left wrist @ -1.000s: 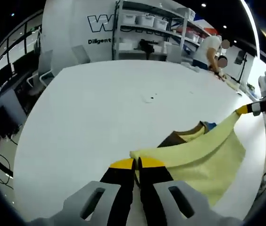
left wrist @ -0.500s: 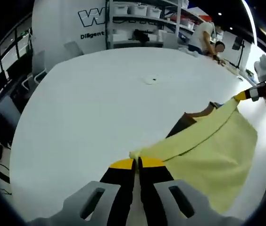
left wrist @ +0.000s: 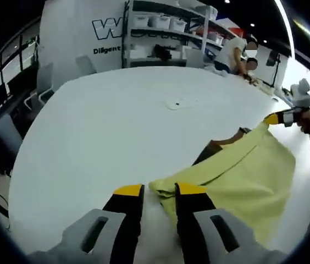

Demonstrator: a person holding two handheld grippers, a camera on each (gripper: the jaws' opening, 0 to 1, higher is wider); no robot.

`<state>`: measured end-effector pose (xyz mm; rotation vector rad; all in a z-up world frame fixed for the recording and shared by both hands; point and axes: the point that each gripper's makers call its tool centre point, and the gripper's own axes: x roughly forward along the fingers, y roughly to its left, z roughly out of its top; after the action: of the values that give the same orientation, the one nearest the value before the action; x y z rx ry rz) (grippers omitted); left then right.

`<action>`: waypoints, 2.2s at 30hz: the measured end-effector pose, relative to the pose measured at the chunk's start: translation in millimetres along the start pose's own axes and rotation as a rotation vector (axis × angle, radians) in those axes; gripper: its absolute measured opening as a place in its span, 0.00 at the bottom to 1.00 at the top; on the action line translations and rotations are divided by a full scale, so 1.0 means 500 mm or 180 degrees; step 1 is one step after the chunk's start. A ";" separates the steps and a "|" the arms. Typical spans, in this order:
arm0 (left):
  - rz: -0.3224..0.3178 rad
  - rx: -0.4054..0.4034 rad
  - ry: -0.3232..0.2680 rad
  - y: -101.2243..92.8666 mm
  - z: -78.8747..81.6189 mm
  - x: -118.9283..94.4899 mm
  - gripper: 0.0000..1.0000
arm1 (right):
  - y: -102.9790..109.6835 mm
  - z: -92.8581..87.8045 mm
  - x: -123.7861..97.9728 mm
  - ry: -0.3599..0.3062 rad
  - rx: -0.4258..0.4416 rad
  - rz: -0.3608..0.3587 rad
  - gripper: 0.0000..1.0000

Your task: Fold the garment on the visible template until the final outline fits inside the template.

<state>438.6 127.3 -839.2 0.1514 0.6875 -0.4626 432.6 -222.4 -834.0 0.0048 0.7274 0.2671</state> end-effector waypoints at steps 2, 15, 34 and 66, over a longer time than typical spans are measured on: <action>-0.0023 0.0255 -0.0198 -0.007 0.014 -0.005 0.41 | 0.005 -0.005 -0.007 -0.0013 -0.0152 0.0015 0.31; 0.0126 0.0700 0.0042 0.000 -0.014 0.024 0.48 | -0.001 -0.036 0.010 0.0187 -0.0519 -0.0047 0.37; 0.0483 -0.0049 -0.0083 0.061 0.016 0.070 0.44 | -0.012 -0.031 -0.012 0.0154 -0.0876 -0.0058 0.54; 0.0261 -0.0420 -0.0085 0.021 0.023 -0.034 0.39 | 0.014 -0.021 -0.023 -0.0082 0.0638 0.0073 0.43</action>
<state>438.6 139.3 -819.7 0.0488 0.6810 -0.3391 415.7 -219.2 -833.4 0.2066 0.7264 0.2149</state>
